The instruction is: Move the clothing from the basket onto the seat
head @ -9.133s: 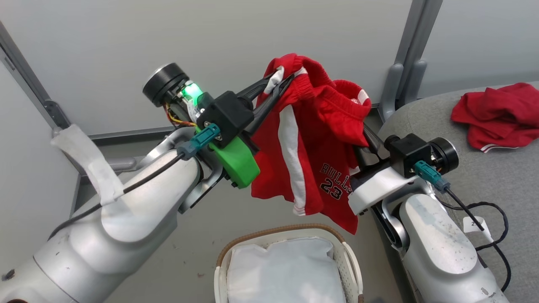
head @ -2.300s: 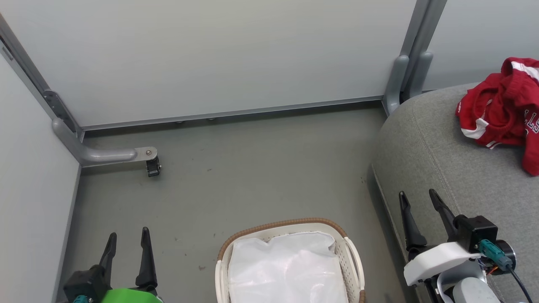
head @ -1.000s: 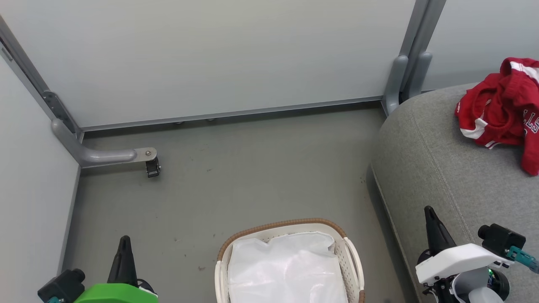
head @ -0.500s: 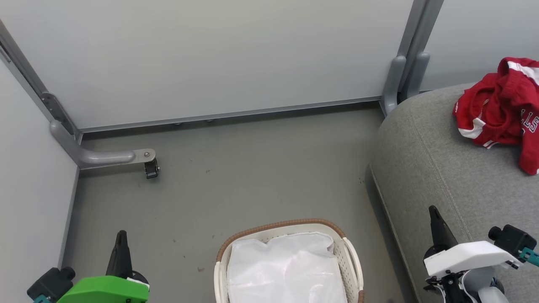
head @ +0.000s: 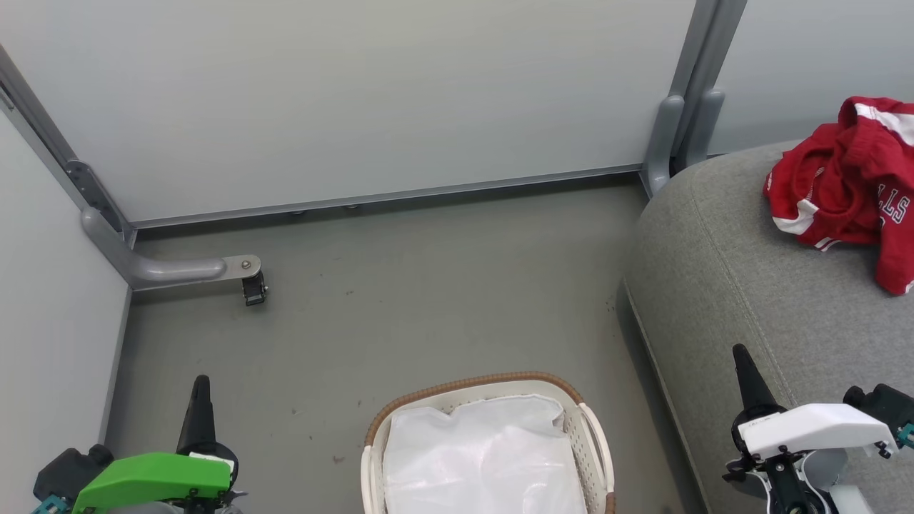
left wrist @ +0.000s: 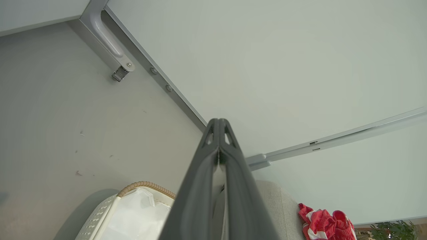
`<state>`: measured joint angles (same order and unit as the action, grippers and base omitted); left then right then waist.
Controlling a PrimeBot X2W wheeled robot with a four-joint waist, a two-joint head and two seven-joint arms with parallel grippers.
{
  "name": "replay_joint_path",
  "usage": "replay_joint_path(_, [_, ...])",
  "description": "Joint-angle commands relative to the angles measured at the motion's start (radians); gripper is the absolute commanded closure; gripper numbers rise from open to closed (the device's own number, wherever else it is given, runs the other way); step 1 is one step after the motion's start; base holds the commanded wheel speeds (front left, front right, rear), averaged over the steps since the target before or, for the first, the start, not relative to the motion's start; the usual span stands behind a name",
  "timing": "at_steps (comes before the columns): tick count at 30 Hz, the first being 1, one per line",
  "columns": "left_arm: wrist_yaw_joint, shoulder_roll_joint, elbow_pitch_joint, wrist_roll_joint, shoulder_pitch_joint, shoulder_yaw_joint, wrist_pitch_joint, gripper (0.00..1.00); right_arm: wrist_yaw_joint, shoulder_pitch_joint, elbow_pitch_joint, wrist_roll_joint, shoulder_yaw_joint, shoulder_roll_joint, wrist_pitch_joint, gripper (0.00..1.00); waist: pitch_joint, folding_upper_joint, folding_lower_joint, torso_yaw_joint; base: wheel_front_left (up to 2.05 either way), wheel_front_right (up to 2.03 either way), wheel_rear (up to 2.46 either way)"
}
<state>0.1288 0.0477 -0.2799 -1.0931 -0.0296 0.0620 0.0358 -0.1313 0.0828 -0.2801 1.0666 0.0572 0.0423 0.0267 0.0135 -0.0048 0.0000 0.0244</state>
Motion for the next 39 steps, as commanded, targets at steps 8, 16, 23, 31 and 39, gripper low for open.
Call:
replay_joint_path(8, [0.002, 0.009, 0.017, -0.097, -0.037, 0.012, -0.027, 1.00, 0.000, 0.023, 0.017, 0.101, 0.013, 0.007, -0.025, 1.00, -0.001, 0.0026, 0.0000, -0.003, 0.00, 0.00, 0.00])
replay_joint_path(16, [0.002, 0.009, 0.020, -0.170, -0.045, 0.019, -0.047, 1.00, 0.001, 0.023, 0.021, 0.176, 0.021, 0.008, -0.045, 1.00, -0.003, 0.0029, 0.0000, -0.006, 0.00, 0.00, 0.00])
replay_joint_path(23, [0.002, 0.009, 0.023, -0.228, -0.052, 0.024, -0.064, 1.00, 0.001, 0.024, 0.023, 0.237, 0.027, 0.008, -0.062, 1.00, -0.004, 0.0032, 0.0000, -0.009, 0.00, 0.00, 0.00])
replay_joint_path(31, [0.003, 0.009, 0.026, -0.294, -0.059, 0.030, -0.083, 1.00, 0.001, 0.026, 0.027, 0.306, 0.034, 0.009, -0.079, 1.00, -0.005, 0.0035, 0.0000, -0.012, 0.00, 0.00, 0.00])
replay_joint_path(39, [0.003, 0.009, 0.030, -0.352, -0.068, 0.035, -0.100, 1.00, 0.001, 0.028, 0.030, 0.368, 0.041, 0.009, -0.097, 1.00, -0.006, 0.0038, 0.0000, -0.014, 0.00, 0.00, 0.00])
